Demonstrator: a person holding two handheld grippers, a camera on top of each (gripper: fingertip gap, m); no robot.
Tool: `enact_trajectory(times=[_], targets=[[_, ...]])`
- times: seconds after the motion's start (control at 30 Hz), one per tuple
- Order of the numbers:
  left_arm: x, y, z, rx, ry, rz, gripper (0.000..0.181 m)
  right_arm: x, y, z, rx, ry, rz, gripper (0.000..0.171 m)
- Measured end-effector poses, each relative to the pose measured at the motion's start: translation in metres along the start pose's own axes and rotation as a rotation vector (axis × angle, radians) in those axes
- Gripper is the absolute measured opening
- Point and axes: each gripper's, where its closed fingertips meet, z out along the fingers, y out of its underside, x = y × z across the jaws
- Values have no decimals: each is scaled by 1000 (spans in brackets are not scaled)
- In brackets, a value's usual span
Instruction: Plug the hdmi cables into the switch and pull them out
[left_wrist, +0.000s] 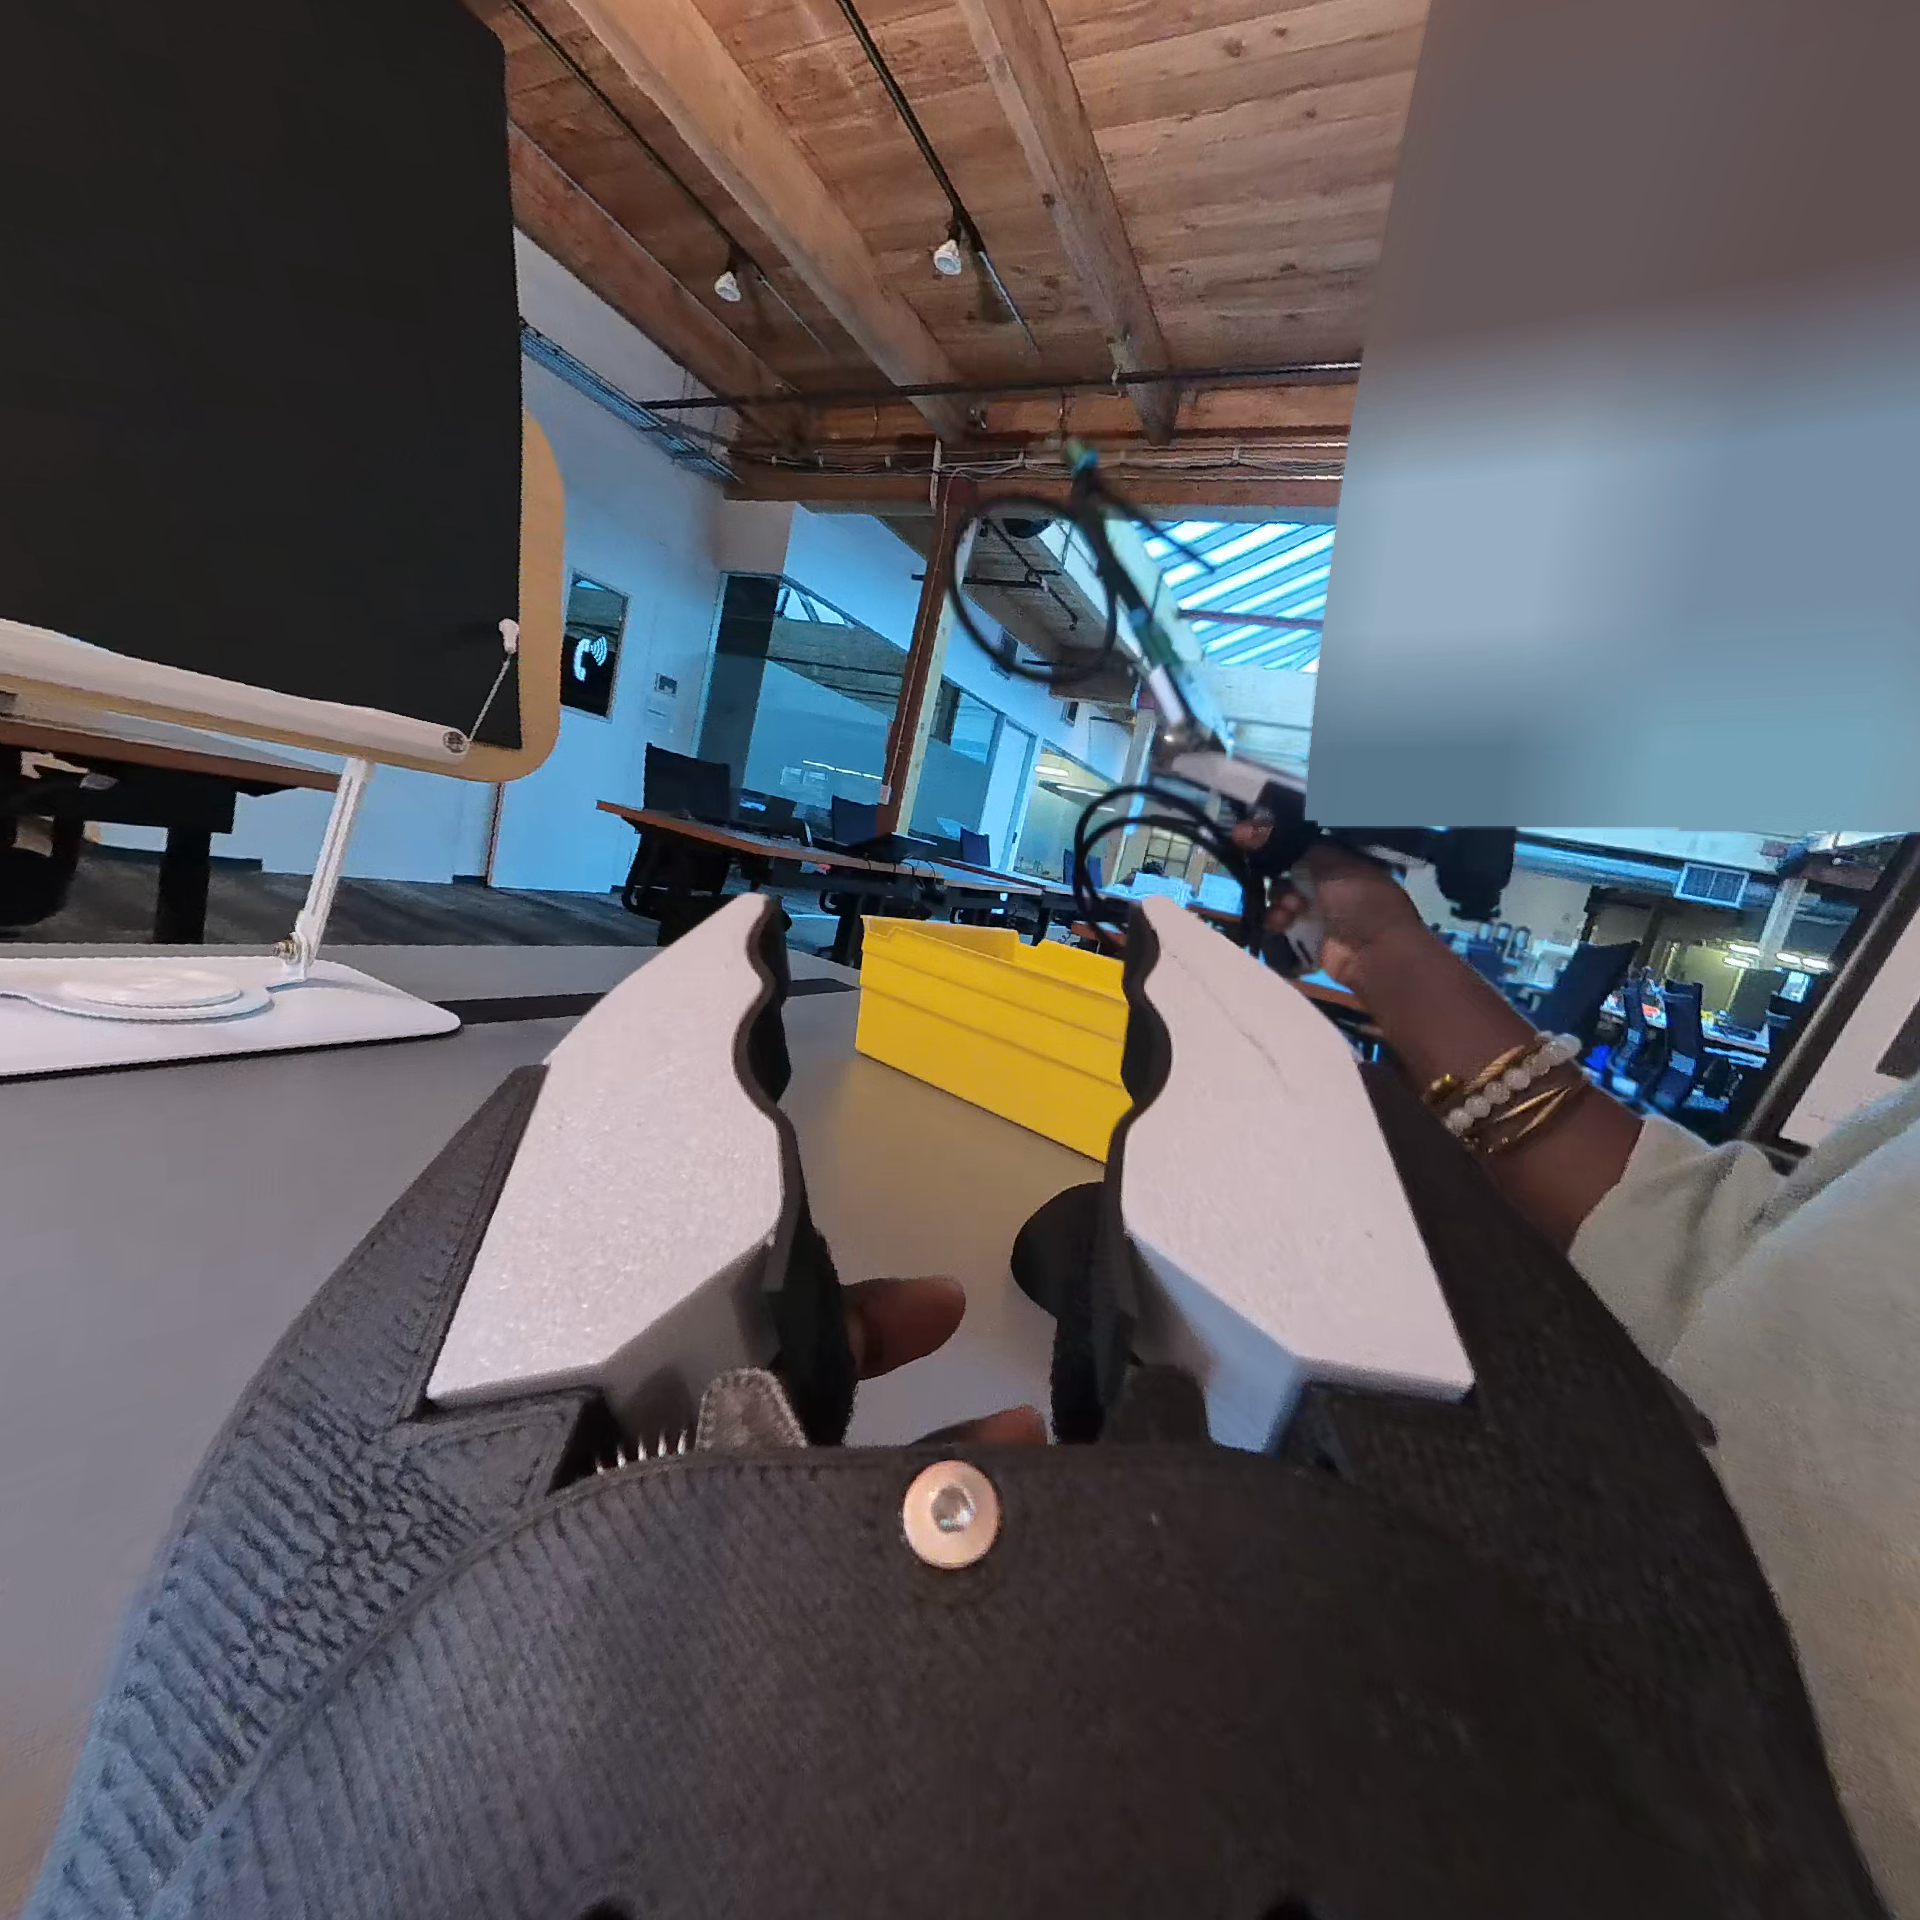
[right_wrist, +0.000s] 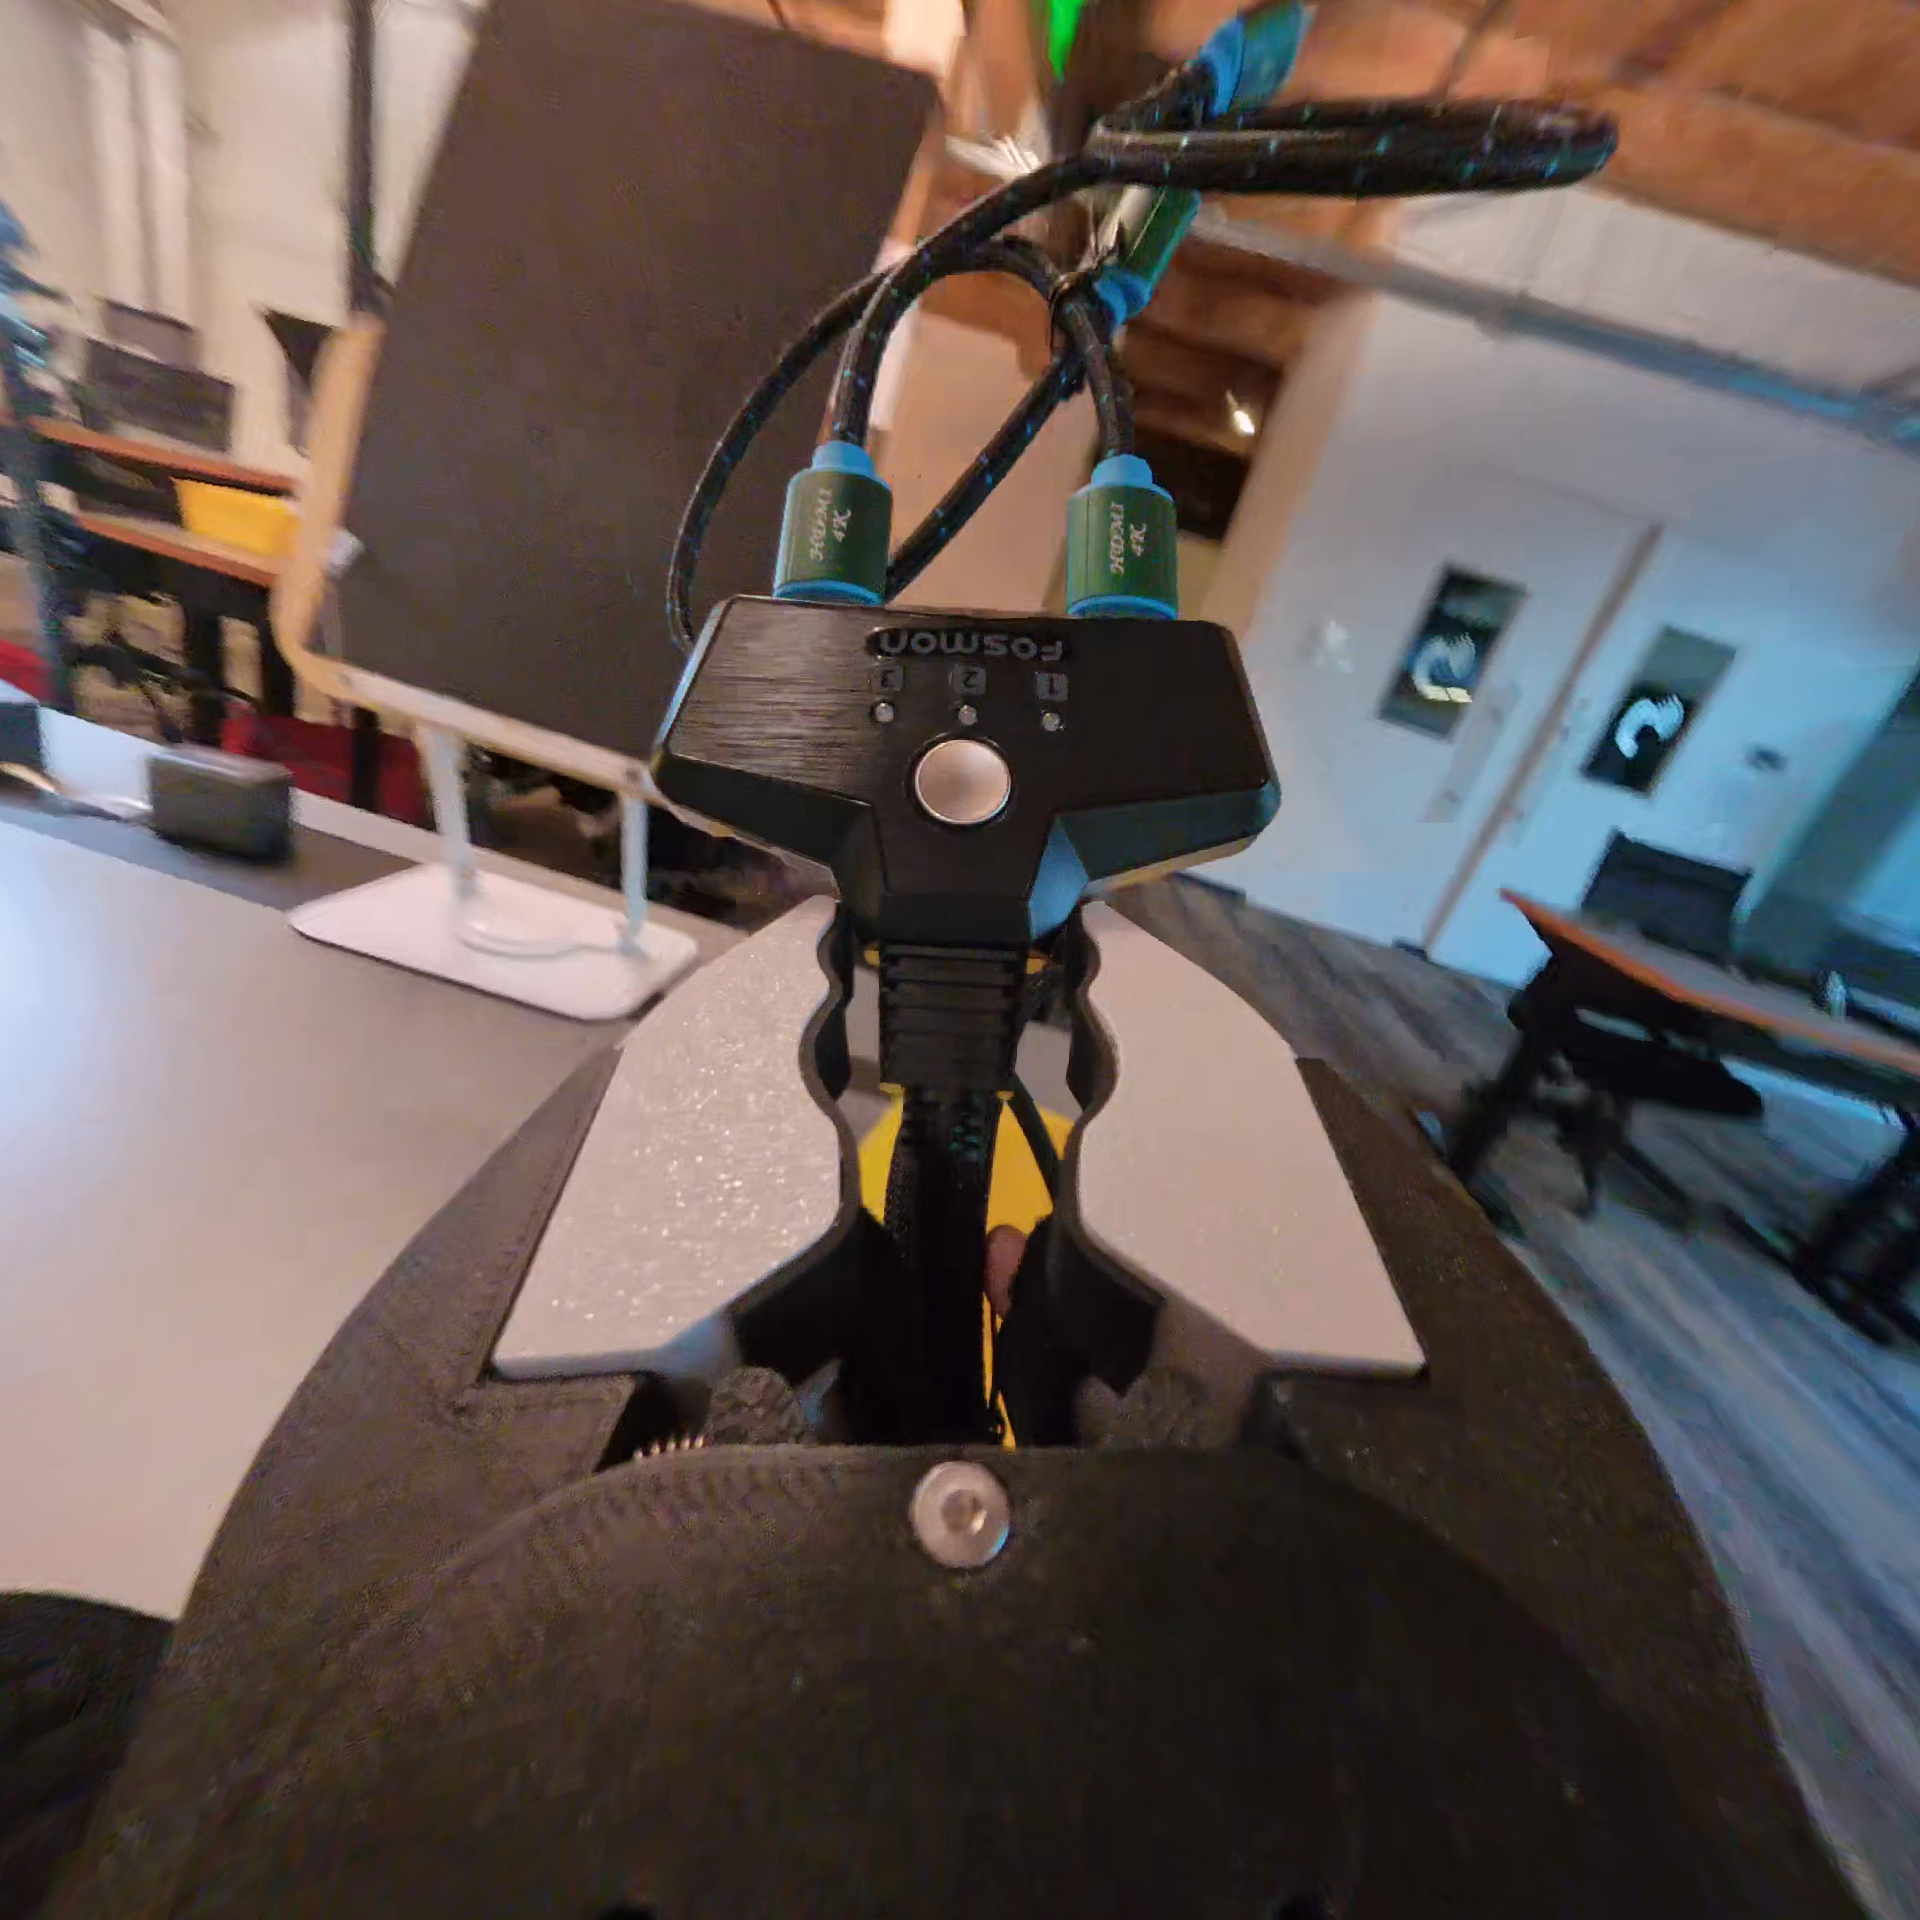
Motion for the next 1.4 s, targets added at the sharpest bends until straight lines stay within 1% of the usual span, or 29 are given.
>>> enact_trajectory(times=[0.1, 0.17, 0.27, 0.33, 0.53, 0.7, 0.83, 0.93, 1.03, 1.07, 1.1, 1.17, 1.2, 1.23, 1.3, 1.37, 1.4], targets=[[2, 2, 1, -15, 16, 7, 62, 16, 45, -10, -92, 104, 34, 39], [3, 3, 2, -21, 22, 9, 62, 26, 68, -16, -127, 170, 58, 39], [3, 4, 2, -26, 24, 7, 59, 34, 90, -21, -174, 220, 95, 39], [6, 4, 2, -23, 48, 0, 50, 37, 102, -21, -228, 227, 89, 39], [5, 3, 2, -19, 42, -3, 49, 26, 139, -13, -426, 154, 128, 39], [4, 4, 2, -19, 41, -4, 50, 25, 152, -9, -527, 154, 111, 37], [3, 3, 2, -16, 34, -10, 50, 22, 170, -4, -660, 119, 115, 36], [3, 3, 1, -12, 35, -13, 50, 23, 181, 1, -742, 105, 73, 35], [3, 3, 1, -12, 33, -17, 50, 25, 197, 4, -847, 107, 10, 30], [2, 2, 1, -12, 33, -19, 50, 21, 204, 5, -890, 84, 11, 28], [2, 2, 1, -11, 32, -22, 50, 11, 216, 4, -964, 26, 25, 24], [1, 2, 1, -9, 27, -28, 50, -9, 249, -8, -1156, -91, 35, 25], [0, 2, 1, -8, 27, -31, 50, -10, 254, -3, -1124, -79, 39, 24], [0, 2, 1, -6, 26, -34, 50, -11, 251, 4, -1049, -80, 67, 24], [0, 2, 1, -5, 26, -36, 50, -20, 254, 1, -1038, -132, 213, 27], [0, 2, 1, -7, 25, -39, 50, -24, 247, -3, -997, -194, 328, 41], [-1, 2, 1, -8, 25, -42, 50, -20, 241, -2, -961, -182, 352, 46]])
